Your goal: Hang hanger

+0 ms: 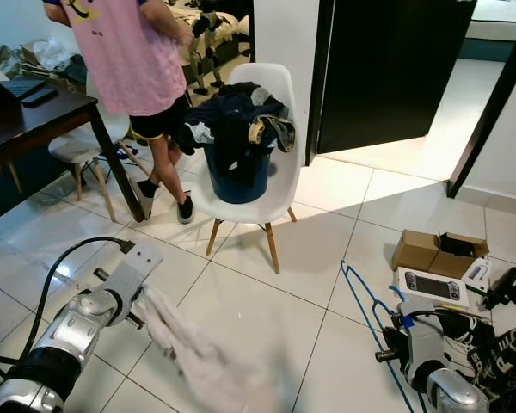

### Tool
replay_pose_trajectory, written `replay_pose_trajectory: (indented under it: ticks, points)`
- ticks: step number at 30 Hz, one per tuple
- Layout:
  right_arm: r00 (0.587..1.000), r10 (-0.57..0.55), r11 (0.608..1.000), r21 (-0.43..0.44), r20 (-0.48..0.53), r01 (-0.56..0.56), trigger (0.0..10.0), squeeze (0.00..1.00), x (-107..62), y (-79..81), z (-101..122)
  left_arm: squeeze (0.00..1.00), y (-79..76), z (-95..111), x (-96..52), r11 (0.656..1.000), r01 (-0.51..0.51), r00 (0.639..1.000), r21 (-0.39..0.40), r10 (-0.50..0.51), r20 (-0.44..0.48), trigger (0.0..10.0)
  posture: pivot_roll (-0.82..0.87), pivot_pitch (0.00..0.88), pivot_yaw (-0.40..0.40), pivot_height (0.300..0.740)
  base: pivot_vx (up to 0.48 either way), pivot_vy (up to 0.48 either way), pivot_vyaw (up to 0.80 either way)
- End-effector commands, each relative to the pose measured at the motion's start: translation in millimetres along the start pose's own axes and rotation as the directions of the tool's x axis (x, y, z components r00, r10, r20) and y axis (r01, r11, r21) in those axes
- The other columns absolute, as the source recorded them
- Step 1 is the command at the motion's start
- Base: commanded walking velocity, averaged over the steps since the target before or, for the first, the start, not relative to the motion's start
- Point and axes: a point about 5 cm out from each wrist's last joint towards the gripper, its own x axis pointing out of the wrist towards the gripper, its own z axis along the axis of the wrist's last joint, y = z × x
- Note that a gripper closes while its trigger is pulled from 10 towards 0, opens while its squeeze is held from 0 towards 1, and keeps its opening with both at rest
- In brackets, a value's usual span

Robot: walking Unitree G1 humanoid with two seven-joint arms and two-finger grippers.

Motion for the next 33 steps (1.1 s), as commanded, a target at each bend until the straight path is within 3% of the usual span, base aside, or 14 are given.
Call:
replay_pose_trajectory:
  ticks: [1,2,5,7,10,11,12,13,14,17,19,23,27,33]
  points:
    - [1.000,0.018,1.000,-0.020,0.018,-0.017,10.0,0.00,-0.3,-0.2,6,0.00,3.5,20,-0.8,0.999,0.016,0.996,-0.041,-0.013,0.086,10.0,-0.02,0.000,0.049,0.740,0.000,0.000,0.00]
    - [1.000,0.018,1.000,-0.020,0.018,-0.017,10.0,0.00,-0.3,-0.2,6,0.00,3.5,20,-0.8,0.999,0.016,0.996,-0.041,-0.013,0.086,10.0,-0.02,0.000,0.049,0.740,0.000,0.000,0.00]
    - [0.993,0.100,0.994,-0.046,0.061,-0.097,10.0,0.00,-5.4,-4.7,21,0.00,2.7,51,-3.1,0.990,0.080,0.967,-0.118,-0.049,0.251,10.0,-0.02,0.000,0.050,0.740,0.000,0.000,0.00]
    - [0.993,0.100,0.994,-0.046,0.061,-0.097,10.0,0.00,-5.4,-4.7,21,0.00,2.7,51,-3.1,0.990,0.080,0.967,-0.118,-0.049,0.251,10.0,-0.02,0.000,0.050,0.740,0.000,0.000,0.00]
    - [0.974,0.218,0.970,-0.118,0.056,-0.210,10.0,0.00,-14.0,-7.8,33,0.00,0.6,81,-10.2,0.935,0.219,0.903,-0.279,-0.085,0.421,10.0,-0.02,0.000,0.050,0.740,0.000,0.000,0.00]
    - [0.974,0.218,0.970,-0.118,0.056,-0.210,10.0,0.00,-14.0,-7.8,33,0.00,0.6,81,-10.2,0.935,0.219,0.903,-0.279,-0.085,0.421,10.0,-0.02,0.000,0.050,0.740,0.000,0.000,0.00]
    - [0.959,0.280,0.951,-0.152,0.044,-0.271,10.0,0.00,-20.9,-10.3,41,0.00,-3.3,93,-16.4,0.921,0.292,0.860,-0.259,-0.134,0.493,10.0,-0.02,0.000,0.054,0.740,0.000,0.000,0.00]
    - [0.959,0.280,0.951,-0.152,0.044,-0.271,10.0,0.00,-20.9,-10.3,41,0.00,-3.3,93,-16.4,0.921,0.292,0.860,-0.259,-0.134,0.493,10.0,-0.02,0.000,0.054,0.740,0.000,0.000,0.00]
    - [0.916,0.400,0.895,-0.217,0.001,-0.391,10.0,0.00,-36.6,-12.8,54,0.00,-9.0,108,-26.4,0.904,0.380,0.790,-0.197,-0.206,0.577,10.0,-0.02,0.000,0.054,0.740,0.000,0.000,0.00]
    - [0.879,0.476,0.848,-0.248,-0.033,-0.469,10.0,0.00,-49.7,-14.1,66,0.00,-11.2,113,-30.7,0.886,0.426,0.759,-0.181,-0.241,0.605,10.0,-0.02,0.000,0.054,0.740,0.000,0.000,0.00]
    - [0.879,0.476,0.848,-0.248,-0.033,-0.469,10.0,0.00,-49.7,-14.1,66,0.00,-11.2,113,-30.7,0.886,0.426,0.759,-0.181,-0.241,0.605,10.0,-0.02,0.000,0.054,0.740,0.000,0.000,0.00]
    - [0.817,0.574,0.779,-0.275,-0.049,-0.563,10.0,0.00,-66.7,-6.1,91,0.00,-6.7,115,-28.8,0.891,0.410,0.765,-0.197,-0.218,0.606,10.0,-0.03,0.000,0.054,0.740,0.000,0.000,-0.60]
    - [0.780,0.624,0.741,-0.288,-0.037,-0.606,10.0,0.00,-73.1,5.3,101,0.00,-1.1,113,-25.1,0.904,0.365,0.784,-0.221,-0.171,0.597,10.0,-0.03,0.000,0.054,0.740,0.000,0.000,-0.80]
    - [0.781,0.625,0.750,-0.285,0.009,-0.597,10.0,0.00,-69.3,18.0,109,0.00,8.1,113,-21.4,0.926,0.281,0.802,-0.251,-0.083,0.591,10.0,-0.03,0.000,0.058,0.740,0.000,0.000,-0.80]
